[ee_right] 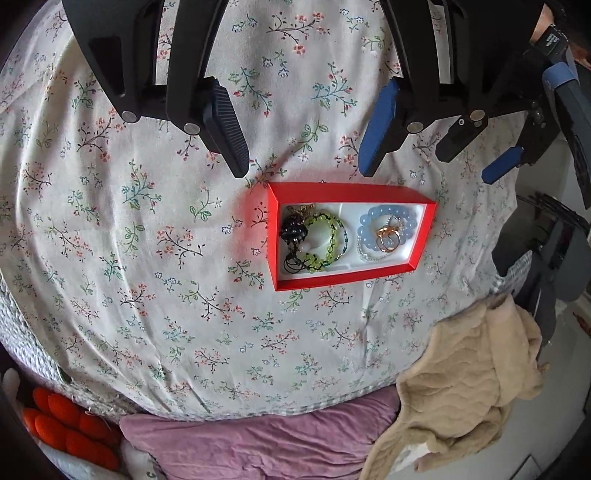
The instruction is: Organize jewelry
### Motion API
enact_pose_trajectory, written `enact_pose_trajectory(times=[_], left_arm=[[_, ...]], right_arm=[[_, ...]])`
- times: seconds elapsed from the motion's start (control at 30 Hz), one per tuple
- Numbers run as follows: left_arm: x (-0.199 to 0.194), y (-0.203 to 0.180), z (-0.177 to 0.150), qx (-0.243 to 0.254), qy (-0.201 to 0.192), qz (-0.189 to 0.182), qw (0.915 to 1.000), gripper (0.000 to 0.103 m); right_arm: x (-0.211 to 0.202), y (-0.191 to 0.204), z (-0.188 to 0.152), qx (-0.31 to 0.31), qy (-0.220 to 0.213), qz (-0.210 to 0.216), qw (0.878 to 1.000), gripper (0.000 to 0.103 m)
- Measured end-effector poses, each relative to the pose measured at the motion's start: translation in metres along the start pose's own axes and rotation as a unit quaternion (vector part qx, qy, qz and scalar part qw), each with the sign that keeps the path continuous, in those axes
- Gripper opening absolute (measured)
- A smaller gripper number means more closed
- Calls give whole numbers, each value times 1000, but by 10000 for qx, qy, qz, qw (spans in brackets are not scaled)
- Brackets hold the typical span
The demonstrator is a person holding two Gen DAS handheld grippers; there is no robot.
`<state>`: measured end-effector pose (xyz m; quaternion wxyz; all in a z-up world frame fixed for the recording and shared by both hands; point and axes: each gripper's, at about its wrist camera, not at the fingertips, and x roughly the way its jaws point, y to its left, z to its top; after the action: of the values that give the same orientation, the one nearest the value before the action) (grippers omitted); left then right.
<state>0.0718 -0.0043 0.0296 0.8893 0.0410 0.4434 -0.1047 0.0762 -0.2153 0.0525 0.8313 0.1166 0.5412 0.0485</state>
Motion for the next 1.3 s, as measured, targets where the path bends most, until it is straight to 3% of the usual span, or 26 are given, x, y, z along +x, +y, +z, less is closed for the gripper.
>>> enact_pose_trajectory(times=[0.17,0.4,0.6,1.3], left_arm=[[-4,2,-14,-85,243,212,9994,98],[-2,6,-33,-357,602,385,9968,102],[-1,2,-39,-396,552,648,9956,102],[4,-4,-40,-342,647,625,9954,102]], right_arm=[[-5,3,-19,-147,37,-194,9997,71],[0,12,-47,-516,0,-711,9961,103],[13,14,-59,-792,193,-1082,9908,103],[19,19,-58,-821,272,-1167,9894,103]])
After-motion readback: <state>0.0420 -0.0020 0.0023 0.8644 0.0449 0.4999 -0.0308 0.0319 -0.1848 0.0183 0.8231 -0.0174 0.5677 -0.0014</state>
